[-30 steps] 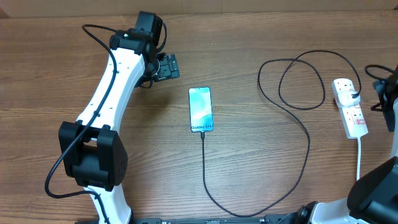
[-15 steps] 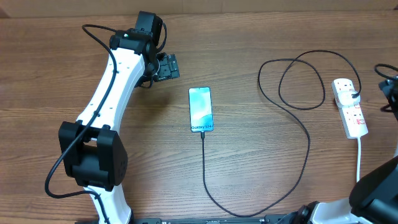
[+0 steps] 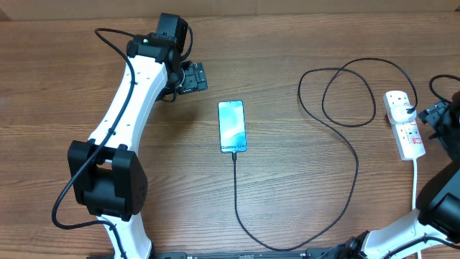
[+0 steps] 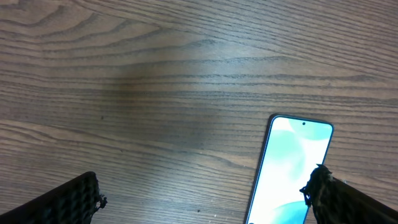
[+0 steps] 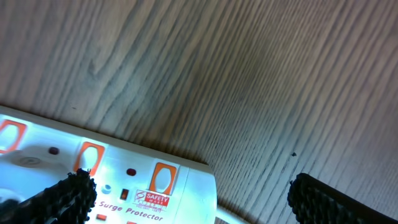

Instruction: Plug charger to phone and switch on socket

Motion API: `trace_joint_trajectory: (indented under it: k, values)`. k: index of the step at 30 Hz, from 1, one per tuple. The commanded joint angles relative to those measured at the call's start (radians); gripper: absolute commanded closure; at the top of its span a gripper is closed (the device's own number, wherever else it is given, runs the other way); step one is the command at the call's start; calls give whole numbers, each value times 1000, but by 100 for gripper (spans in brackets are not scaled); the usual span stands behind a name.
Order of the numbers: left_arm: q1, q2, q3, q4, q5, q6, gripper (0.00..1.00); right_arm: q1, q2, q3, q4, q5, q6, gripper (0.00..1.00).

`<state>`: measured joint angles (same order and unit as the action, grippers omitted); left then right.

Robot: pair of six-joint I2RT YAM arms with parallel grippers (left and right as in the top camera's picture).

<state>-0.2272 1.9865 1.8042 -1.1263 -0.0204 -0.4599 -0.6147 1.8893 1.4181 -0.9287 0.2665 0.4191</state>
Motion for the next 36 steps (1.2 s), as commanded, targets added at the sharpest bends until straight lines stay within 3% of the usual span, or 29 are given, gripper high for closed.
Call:
trace_joint_trajectory:
  k: [1,12,24,36]
  values:
    - [-1,-12,5,1,-13,19,0,-3,38,1,16,-7,-56,0]
    - [-1,-12,5,1,-13,19,0,-3,148,1,76,-46,-61,0]
    - [-2,-12,5,1,-13,19,0,-3,150,1,112,-180,-114,0]
    - [-2,-12,5,1,-13,19,0,-4,130,3,100,-181,-113,0]
